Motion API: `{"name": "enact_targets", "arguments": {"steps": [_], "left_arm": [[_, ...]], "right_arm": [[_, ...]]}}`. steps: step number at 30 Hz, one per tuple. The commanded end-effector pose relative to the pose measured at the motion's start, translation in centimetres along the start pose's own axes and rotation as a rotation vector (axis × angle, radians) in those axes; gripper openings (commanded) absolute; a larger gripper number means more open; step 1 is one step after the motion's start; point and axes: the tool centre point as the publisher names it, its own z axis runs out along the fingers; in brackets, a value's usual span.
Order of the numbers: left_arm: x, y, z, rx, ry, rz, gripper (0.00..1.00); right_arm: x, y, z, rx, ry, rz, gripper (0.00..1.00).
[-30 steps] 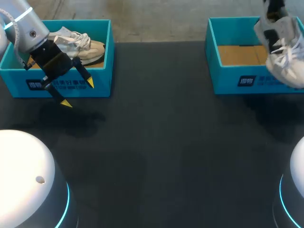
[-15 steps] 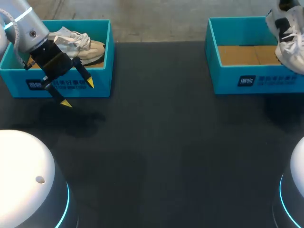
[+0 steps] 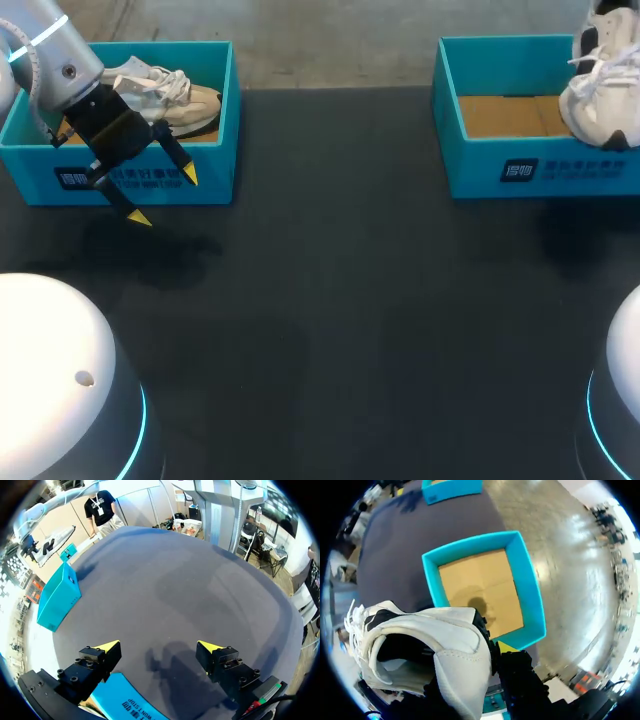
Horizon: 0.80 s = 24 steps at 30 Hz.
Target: Take the shoe out of the shoebox, open the shoe tongue, remove and reinsert the insole, then place the shoe into the shoebox
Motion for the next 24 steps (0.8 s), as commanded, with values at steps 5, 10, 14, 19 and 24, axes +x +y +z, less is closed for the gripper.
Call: {"name": "enact_targets", "arguments": {"steps": [5,10,14,19,24], "left_arm": [[-0.1,0.0,-0.1,-0.001,0.005,0.000,1.00],[-0.1,0.0,-0.1,-0.001,0.005,0.000,1.00],[-0.1,0.0,-0.1,-0.001,0.005,0.000,1.00],[-0.1,0.0,-0.1,-0.001,0.005,0.000,1.00],[-0.1,0.0,-0.1,-0.001,0.005,0.000,1.00]], "right_arm": [[-0.9,-1.2,0.1,0.012,0.070,0.247,0.00],[-0.8,-3.0,0.3,-0.040,0.088,0.436,0.00],[-0.8,-3.9,0.8,-0.057,0.109,0.561,0.00],[-0.5,-4.7,1.4,-0.066,0.144,0.713,0.00],[-0.3,-5.1,1.4,-0.058,0.163,0.831,0.00]]}}
